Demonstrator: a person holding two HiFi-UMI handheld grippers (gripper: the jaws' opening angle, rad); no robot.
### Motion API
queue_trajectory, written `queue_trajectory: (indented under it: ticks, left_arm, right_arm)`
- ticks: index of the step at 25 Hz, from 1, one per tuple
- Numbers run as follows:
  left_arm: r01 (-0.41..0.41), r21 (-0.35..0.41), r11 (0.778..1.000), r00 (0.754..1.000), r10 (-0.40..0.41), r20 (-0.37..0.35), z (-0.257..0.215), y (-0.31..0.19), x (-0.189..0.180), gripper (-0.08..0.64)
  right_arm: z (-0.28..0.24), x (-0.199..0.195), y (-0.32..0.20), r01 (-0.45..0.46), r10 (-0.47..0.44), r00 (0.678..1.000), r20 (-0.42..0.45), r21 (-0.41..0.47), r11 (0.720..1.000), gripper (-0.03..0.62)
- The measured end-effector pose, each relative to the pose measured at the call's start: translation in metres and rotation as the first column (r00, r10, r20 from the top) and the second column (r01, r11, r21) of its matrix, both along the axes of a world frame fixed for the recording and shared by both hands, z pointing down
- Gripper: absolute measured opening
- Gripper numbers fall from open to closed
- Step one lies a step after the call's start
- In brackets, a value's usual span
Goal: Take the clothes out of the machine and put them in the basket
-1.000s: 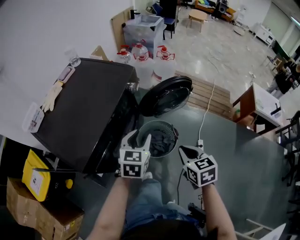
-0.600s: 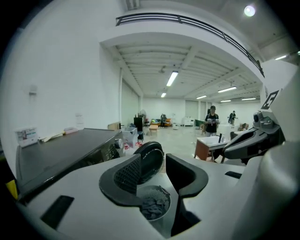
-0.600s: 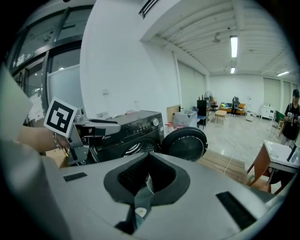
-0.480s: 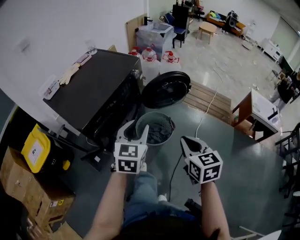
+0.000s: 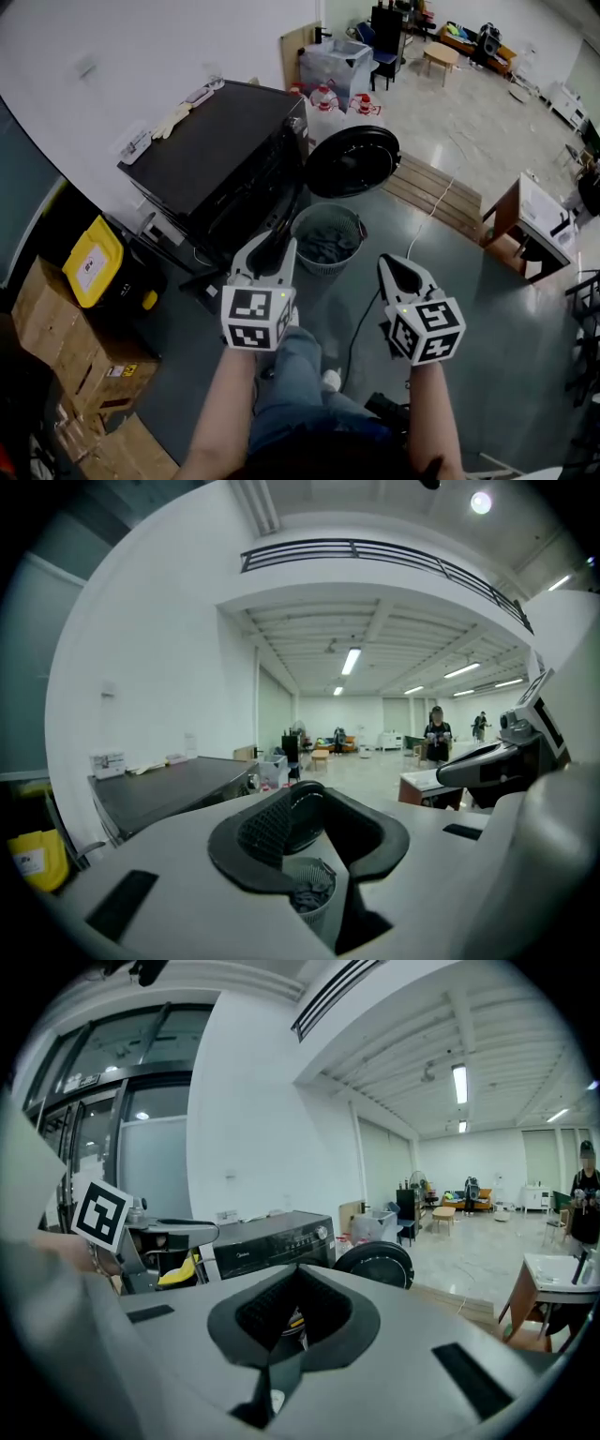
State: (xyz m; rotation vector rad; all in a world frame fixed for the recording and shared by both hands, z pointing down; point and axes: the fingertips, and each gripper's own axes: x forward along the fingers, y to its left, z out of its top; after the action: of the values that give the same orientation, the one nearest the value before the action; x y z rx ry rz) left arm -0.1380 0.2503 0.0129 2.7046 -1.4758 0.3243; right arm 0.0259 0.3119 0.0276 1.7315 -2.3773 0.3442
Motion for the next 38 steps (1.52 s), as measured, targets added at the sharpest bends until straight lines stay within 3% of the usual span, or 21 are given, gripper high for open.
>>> queue_trajectory:
  ticks: [3, 7, 13, 19, 30, 38]
  left_arm:
    - [0.007, 0.037, 0.999, 1.0, -0.006, -0.027, -0.013, 0.009, -0.006, 0.01]
    - [0.003, 0.055, 0.998, 0.999, 0.0, -0.036, -0.028, 0.008, -0.021, 0.004]
    - [0.0, 0.213, 0.977, 1.0, 0.001, -0.003, -0.066, 0.0, -0.04, 0.003]
    - [-0.031, 0.307, 0.951, 1.0, 0.031, 0.006, -0.111, -0.009, -0.04, 0.003]
    - [-0.021, 0.424, 0.905, 0.999, 0.036, -0.027, -0.185, -0.027, -0.057, 0.003]
    - [0.018, 0.486, 0.874, 0.999, 0.003, -0.043, -0.228, -0.032, -0.078, 0.003]
  right_arm:
    - [-0.013, 0.0, 0.005, 0.003, -0.002, 1.0, -0.025, 0.033, 0.999, 0.002]
    - [-0.031, -0.001, 0.005, -0.006, 0.011, 0.998, -0.068, 0.082, 0.997, 0.002]
    - [-0.057, -0.003, -0.002, -0.042, 0.053, 0.996, -0.072, 0.147, 0.988, 0.003]
    - [-0.097, -0.007, -0.014, -0.05, 0.079, 0.989, -0.125, 0.222, 0.974, 0.002]
    - [-0.189, -0.02, -0.025, -0.05, 0.122, 0.981, -0.152, 0.408, 0.912, 0.002]
    - [-0.245, -0.028, -0.027, -0.022, 0.151, 0.969, -0.198, 0.535, 0.844, 0.002]
